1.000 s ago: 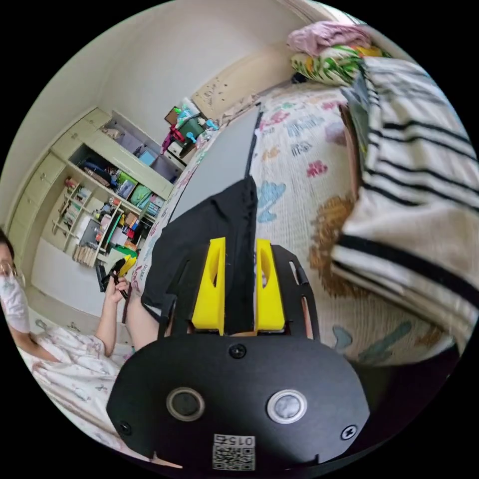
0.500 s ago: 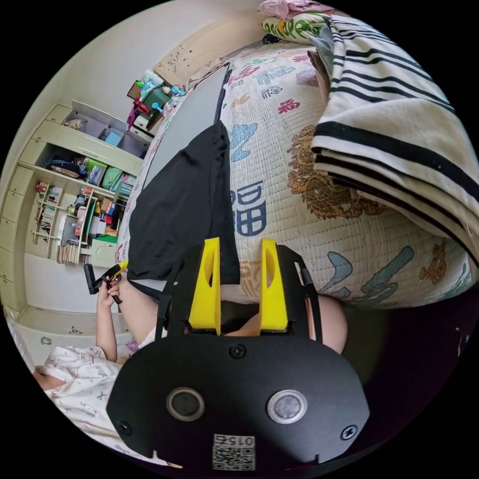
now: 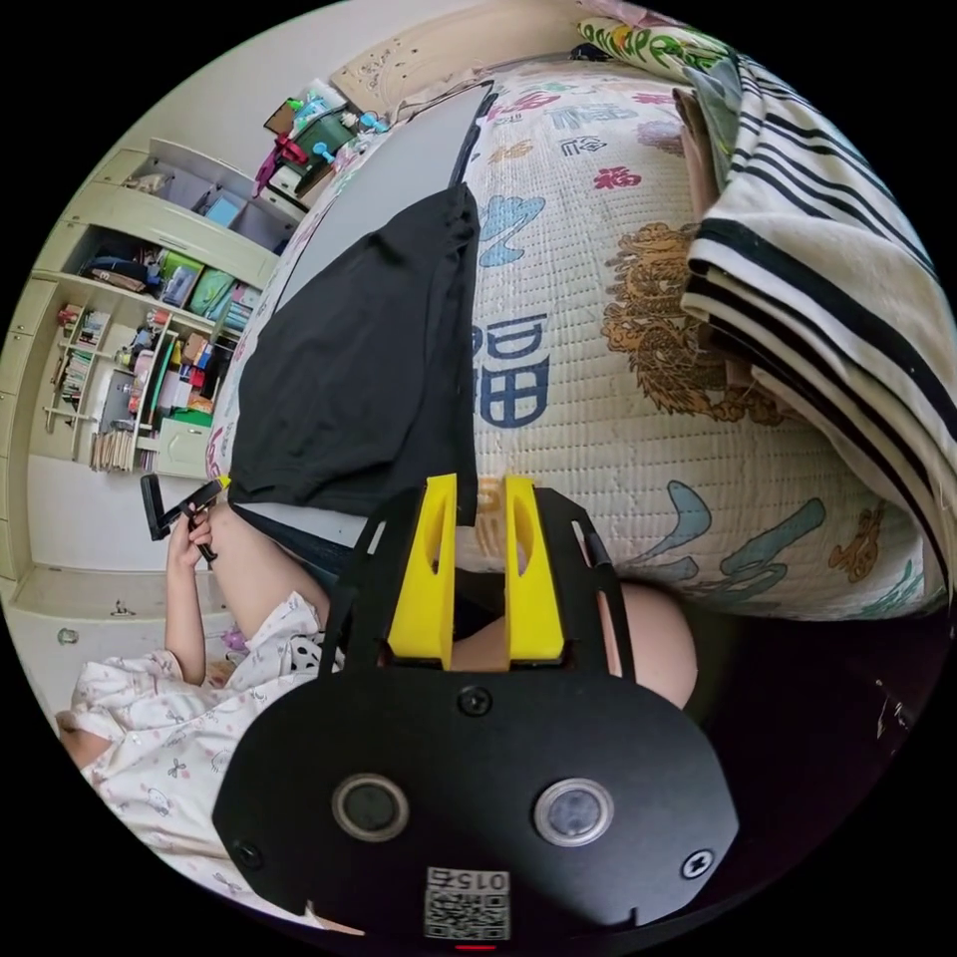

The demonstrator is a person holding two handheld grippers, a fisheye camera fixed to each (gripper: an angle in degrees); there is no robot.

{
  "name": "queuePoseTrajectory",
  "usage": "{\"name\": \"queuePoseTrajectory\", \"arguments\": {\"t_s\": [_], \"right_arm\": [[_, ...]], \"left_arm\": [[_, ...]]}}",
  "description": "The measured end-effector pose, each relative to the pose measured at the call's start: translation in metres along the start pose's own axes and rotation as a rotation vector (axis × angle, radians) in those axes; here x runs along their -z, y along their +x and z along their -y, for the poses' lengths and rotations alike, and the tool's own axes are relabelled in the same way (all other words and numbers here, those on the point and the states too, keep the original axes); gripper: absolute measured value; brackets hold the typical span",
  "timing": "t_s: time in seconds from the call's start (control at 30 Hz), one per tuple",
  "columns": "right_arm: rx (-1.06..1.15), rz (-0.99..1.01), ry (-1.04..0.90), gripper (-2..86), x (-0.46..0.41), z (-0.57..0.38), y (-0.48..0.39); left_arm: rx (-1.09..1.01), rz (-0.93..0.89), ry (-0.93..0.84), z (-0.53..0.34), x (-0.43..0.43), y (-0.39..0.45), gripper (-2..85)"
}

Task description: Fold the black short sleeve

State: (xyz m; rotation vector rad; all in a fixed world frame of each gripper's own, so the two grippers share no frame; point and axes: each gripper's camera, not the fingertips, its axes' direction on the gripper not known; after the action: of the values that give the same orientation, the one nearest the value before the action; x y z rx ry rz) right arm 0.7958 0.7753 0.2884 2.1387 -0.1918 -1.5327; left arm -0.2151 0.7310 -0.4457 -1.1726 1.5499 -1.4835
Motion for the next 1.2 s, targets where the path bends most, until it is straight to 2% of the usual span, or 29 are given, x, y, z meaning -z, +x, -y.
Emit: {"name": "queuePoseTrajectory", "arguments": {"t_s": [0.1,0.23,0.5,0.9,1.03,1.1,1.2], "right_arm": [[0.008,0.008,-0.018,7.2,0.007,0.006,0.01],[0.011,0.016,-0.073,0.9,0.013,0.017,0.024],[0.033,-0.068,-0.059,0.7,0.037,0.028,0.035],[-0.094,0.266,-0.009,7.4,0.075,0.049,0.1],[-0.181,0.465,0.058,9.6,0.085,0.05,0.129],[-0.203,0.509,0.059,9.9,0.085,0.053,0.135],[-0.2,0.453,0.052,9.7,0.082,0.059,0.128]], "left_arm": [[0.002,-0.02,0.028,-0.007,0.0,0.002,-0.6],[-0.01,-0.031,0.046,-0.017,-0.002,0.007,-0.7],[-0.018,-0.049,0.056,-0.038,-0.006,0.01,-0.7],[0.059,-0.128,0.053,-0.063,-0.027,-0.012,-0.2],[0.068,-0.138,0.067,-0.074,-0.027,-0.014,-0.1],[0.07,-0.133,0.069,-0.079,-0.027,-0.014,-0.1],[0.071,-0.122,0.072,-0.086,-0.026,-0.012,-0.1]]}}
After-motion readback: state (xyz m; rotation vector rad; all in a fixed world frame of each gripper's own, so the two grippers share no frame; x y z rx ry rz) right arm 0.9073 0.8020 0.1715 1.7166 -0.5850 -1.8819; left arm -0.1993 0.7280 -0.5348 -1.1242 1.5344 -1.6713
